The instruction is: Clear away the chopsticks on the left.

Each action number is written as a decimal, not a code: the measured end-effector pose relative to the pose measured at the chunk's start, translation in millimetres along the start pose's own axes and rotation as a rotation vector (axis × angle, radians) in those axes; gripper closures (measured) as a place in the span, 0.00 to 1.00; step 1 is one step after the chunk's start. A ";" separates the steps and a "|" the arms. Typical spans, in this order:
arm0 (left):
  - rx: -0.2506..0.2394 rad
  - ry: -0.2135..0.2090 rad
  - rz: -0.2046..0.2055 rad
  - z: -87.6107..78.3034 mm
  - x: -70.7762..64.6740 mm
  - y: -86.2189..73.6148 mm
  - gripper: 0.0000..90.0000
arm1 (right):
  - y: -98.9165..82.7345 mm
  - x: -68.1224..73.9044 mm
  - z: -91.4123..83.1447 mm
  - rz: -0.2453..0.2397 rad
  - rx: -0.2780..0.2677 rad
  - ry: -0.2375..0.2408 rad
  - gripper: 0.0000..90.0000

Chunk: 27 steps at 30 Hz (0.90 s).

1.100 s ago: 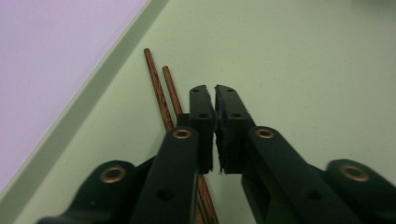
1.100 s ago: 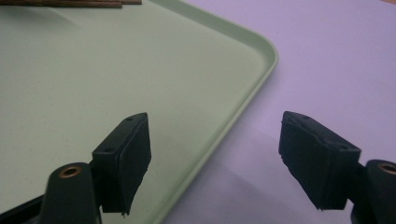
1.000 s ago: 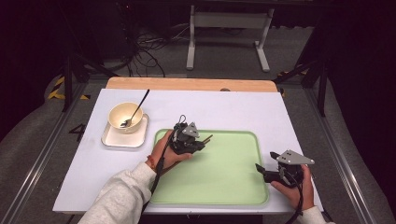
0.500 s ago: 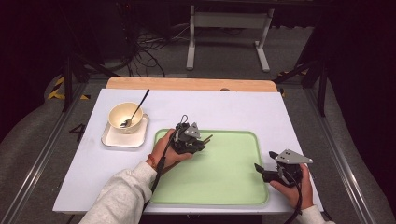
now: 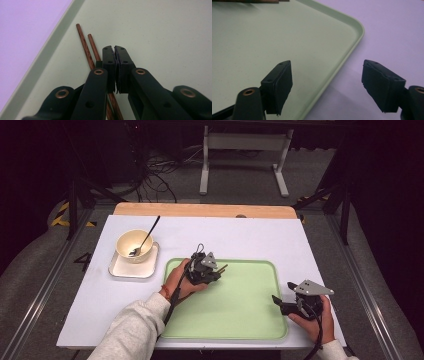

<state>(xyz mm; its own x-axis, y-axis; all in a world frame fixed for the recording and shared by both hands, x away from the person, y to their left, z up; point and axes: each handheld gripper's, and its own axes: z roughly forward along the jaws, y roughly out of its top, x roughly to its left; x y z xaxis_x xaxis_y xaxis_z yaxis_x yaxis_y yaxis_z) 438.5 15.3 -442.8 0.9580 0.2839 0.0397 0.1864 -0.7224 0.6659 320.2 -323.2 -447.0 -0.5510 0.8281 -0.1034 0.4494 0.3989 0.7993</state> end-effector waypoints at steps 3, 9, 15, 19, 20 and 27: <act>0.011 0.010 0.008 3.9 -0.2 0.9 0.99 | 0.1 0.2 0.6 0.000 0.002 0.001 0.28; 0.019 0.041 -0.004 7.6 2.9 -0.2 1.00 | 0.4 0.3 1.9 -0.002 0.003 0.005 0.28; 0.014 0.060 -0.073 1.6 11.5 -8.2 1.00 | 0.7 0.7 3.1 -0.005 0.006 0.007 0.28; 0.010 0.051 -0.115 -4.4 18.6 -15.9 1.00 | 0.5 0.8 2.6 -0.007 0.005 0.007 0.28; 0.009 0.047 -0.126 -5.7 19.2 -17.6 1.00 | 0.5 0.9 2.4 -0.007 0.004 0.008 0.28; 0.016 0.055 -0.123 -11.6 18.8 -23.7 1.00 | 0.5 2.1 2.0 -0.012 0.004 0.008 0.28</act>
<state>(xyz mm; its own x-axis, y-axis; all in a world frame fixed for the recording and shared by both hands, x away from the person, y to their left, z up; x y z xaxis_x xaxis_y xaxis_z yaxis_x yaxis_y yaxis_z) 449.6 45.1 -449.3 0.9146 0.4043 -0.0005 0.3052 -0.6897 0.6566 320.7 -320.5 -448.0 -0.5623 0.8198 -0.1082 0.4458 0.4107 0.7954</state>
